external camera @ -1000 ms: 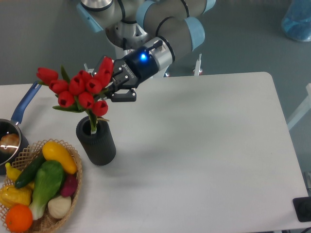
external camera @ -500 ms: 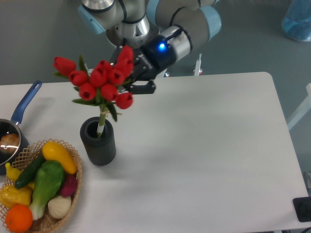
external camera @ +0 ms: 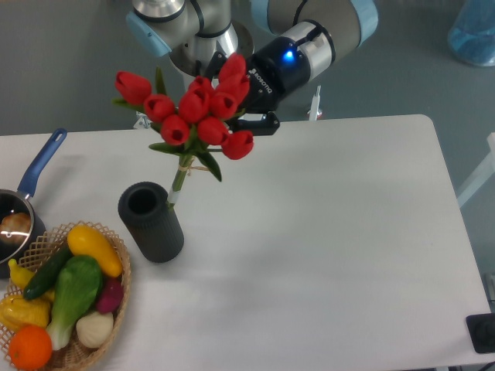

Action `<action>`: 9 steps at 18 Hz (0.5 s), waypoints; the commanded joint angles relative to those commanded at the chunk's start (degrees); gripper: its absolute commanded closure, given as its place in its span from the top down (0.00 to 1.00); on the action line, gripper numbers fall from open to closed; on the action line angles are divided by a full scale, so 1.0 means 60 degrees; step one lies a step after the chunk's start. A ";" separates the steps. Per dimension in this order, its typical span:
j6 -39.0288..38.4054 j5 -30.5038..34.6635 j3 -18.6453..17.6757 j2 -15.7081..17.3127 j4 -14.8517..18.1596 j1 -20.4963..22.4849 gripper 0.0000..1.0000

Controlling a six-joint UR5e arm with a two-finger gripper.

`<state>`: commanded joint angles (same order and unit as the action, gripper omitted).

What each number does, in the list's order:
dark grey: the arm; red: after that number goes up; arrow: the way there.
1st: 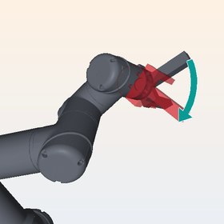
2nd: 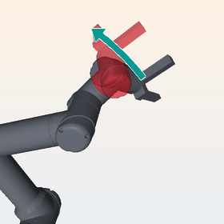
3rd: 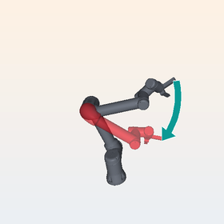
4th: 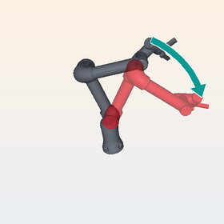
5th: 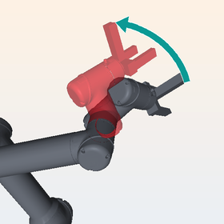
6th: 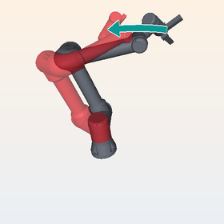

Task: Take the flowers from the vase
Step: 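Carry the tulips away from the vase and lower them over the table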

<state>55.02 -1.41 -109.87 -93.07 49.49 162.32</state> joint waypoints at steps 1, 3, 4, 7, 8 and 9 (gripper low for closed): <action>0.0058 0.0102 0.0073 -0.0335 -0.0029 0.0075 0.22; 0.0423 0.0700 0.0438 -0.0849 -0.0059 0.0119 0.21; 0.0541 0.1255 0.0686 -0.1141 -0.0059 0.0105 0.14; 0.0717 0.3319 0.1405 -0.1802 -0.0088 0.0076 0.09; 0.0878 0.3790 0.1508 -0.1949 -0.0088 0.0076 0.10; 0.1097 0.4070 0.1553 -0.2066 -0.0088 0.0076 0.10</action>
<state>61.60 23.01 -100.55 -105.46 48.96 162.77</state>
